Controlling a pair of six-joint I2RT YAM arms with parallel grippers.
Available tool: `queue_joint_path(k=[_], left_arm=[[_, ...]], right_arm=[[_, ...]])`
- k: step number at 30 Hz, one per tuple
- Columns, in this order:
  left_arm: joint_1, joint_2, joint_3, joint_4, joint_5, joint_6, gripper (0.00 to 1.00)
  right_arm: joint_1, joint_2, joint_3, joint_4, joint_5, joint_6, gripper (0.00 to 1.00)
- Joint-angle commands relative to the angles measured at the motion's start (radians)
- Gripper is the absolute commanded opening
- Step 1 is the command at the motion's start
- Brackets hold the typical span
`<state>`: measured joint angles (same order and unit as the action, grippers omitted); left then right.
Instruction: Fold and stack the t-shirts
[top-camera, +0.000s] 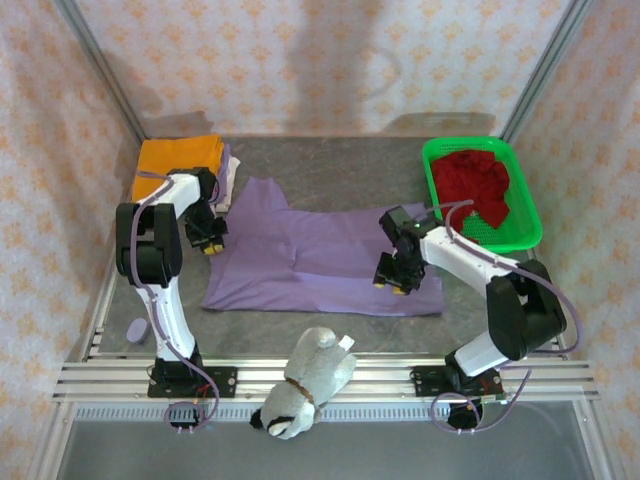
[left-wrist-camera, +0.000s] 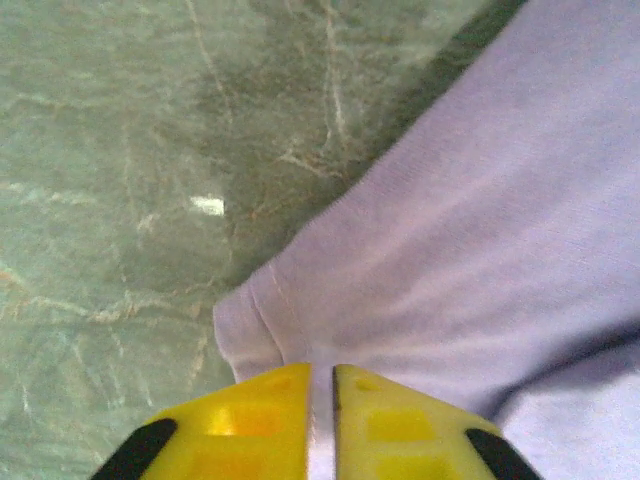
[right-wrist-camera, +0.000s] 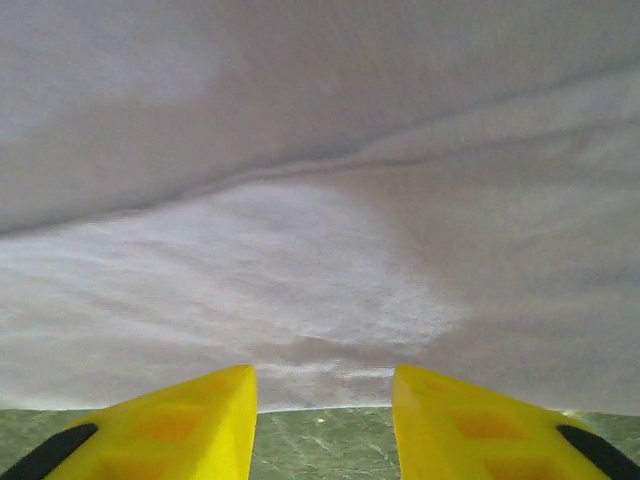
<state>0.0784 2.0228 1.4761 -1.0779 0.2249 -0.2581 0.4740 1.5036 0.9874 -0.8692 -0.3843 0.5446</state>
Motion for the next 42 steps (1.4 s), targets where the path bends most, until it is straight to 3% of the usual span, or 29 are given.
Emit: queue_joint_path(k=[1,7,15,22,33,42], left_arm=[[-0.024,-0.087,0.089,-0.039,-0.005,0.013,0.21],[-0.073,-0.019,0.335,-0.091,-0.06,0.019,0.32],[-0.151,0.282,0.742,-0.164,-0.215,0.025,0.45],[-0.151,0.528,1.09,-0.217,-0.177,0.006,0.46],[-0.152,0.587,1.062,-0.026,-0.199,0.019,0.45],[-0.152,0.646,1.085,-0.002,-0.173,0.026,0.41]], right_arm=[[-0.018,-0.012,0.08,-0.081,0.1,-0.035,0.43],[-0.069,0.068,0.211,-0.129,0.103,-0.091,0.43],[-0.075,0.119,0.315,-0.186,0.117,-0.118,0.42],[-0.075,0.12,0.325,-0.21,0.143,-0.121,0.42],[-0.076,0.121,0.331,-0.224,0.143,-0.127,0.42],[-0.076,0.125,0.355,-0.238,0.149,-0.135,0.42]])
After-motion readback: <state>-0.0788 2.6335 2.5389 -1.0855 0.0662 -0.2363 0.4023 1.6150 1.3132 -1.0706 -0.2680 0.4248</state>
